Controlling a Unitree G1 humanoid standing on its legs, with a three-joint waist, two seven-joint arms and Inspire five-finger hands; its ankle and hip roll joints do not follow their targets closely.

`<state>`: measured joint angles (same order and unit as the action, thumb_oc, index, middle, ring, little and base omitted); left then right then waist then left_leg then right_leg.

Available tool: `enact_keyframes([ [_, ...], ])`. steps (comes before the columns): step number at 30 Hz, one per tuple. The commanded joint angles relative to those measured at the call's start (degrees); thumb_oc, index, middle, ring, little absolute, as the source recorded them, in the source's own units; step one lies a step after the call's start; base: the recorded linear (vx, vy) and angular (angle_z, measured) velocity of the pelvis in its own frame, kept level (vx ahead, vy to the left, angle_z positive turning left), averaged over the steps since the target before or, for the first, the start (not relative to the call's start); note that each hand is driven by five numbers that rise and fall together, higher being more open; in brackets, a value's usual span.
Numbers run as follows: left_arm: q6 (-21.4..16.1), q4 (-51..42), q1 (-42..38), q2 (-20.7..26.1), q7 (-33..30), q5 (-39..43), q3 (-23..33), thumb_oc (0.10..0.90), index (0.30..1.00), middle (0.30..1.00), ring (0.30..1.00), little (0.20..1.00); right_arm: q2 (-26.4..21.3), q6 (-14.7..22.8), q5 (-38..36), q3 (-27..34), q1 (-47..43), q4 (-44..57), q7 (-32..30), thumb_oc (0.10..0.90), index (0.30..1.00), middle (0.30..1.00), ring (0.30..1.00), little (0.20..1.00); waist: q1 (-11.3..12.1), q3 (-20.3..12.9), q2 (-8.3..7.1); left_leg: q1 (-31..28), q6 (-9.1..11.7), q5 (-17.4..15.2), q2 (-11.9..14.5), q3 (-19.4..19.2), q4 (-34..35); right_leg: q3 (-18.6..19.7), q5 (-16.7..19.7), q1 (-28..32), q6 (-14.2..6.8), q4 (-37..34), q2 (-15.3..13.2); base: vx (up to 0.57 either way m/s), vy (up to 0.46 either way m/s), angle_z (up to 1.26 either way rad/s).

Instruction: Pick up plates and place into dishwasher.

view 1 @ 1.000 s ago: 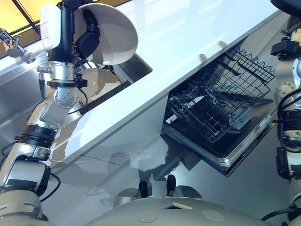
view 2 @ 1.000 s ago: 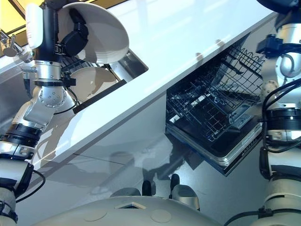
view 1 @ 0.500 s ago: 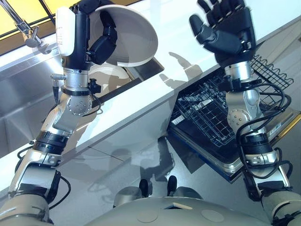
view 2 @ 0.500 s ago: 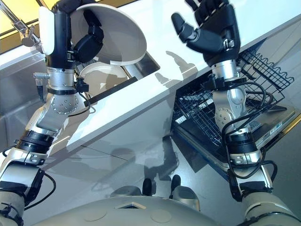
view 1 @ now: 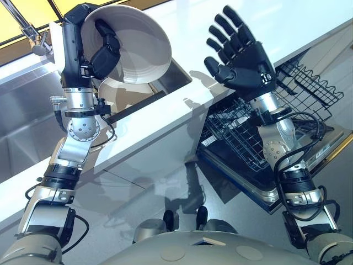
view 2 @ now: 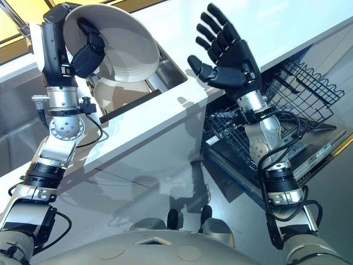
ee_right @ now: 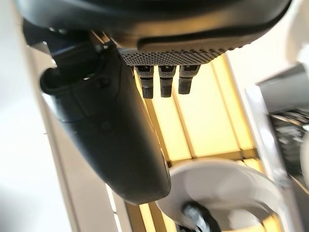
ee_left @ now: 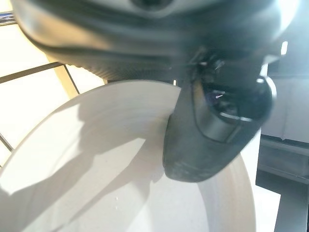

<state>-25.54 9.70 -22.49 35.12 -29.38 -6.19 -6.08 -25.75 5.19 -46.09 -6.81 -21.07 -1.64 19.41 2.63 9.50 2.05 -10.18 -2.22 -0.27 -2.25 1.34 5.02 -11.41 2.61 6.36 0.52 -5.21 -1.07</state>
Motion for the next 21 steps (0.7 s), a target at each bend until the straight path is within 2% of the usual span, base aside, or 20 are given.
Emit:
enact_keyframes([
  [1,-6.0,2.8,-5.2,2.9,-1.2,2.3,2.0,0.100,0.300,0.300,0.300,0.200,1.5,1.2,-2.0,-1.0,-2.2,3.8,5.7,0.800,0.900,0.900,0.900,0.900,-0.6,-7.8,-0.73,2.7,1.2,-3.4,-2.0,-2.7,-1.0,-1.8,-11.9,-0.5,-3.2,9.6,0.2,0.00,0.000,0.00],
  [8,-7.1,4.1,-7.5,2.8,1.9,2.7,-2.2,0.100,0.300,0.300,0.300,0.200,0.5,0.0,0.3,-6.5,-4.2,2.3,5.7,0.800,0.900,0.900,0.900,0.900,-0.3,-7.6,-0.85,2.8,1.5,-3.1,-2.0,-2.4,-1.0,-2.1,-11.8,-0.5,-3.2,9.6,0.4,0.00,0.000,0.00],
  [21,-8.4,-1.5,-7.8,-1.6,10.9,7.3,-8.9,0.100,0.300,0.300,0.300,0.200,6.2,0.9,2.7,-10.7,-7.1,1.8,-5.9,0.800,0.900,0.900,0.900,0.900,1.0,-7.0,-0.56,2.9,1.3,-2.9,-2.2,-1.2,-1.2,-2.8,-11.4,0.3,-2.9,8.9,0.5,0.00,0.000,0.00],
])
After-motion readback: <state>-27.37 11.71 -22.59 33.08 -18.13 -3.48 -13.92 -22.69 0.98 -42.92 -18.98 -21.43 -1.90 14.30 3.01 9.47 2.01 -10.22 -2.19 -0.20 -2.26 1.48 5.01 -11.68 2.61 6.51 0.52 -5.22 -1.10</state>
